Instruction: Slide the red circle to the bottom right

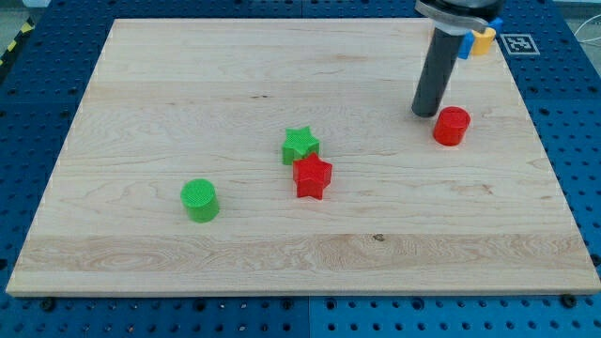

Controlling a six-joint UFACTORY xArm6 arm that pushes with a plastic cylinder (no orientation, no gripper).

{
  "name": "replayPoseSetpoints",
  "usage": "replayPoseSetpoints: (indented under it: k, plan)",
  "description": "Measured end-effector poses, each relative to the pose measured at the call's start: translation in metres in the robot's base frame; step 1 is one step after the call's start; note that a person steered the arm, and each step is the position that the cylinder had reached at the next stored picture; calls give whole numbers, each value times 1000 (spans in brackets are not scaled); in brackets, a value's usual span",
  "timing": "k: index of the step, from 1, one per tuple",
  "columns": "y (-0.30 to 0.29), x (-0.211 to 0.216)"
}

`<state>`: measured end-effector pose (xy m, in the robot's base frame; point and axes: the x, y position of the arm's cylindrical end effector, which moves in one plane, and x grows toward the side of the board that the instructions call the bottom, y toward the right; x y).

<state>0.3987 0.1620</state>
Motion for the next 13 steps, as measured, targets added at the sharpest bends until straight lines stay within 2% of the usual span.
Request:
replayPoseSetpoints:
  k: [4, 6, 8, 9, 10, 11, 13]
  plan:
    - [51, 49]
    - [87, 52]
    - [84, 101]
    - [74, 101]
    - [40, 101]
    - [37, 104]
    - [77, 131]
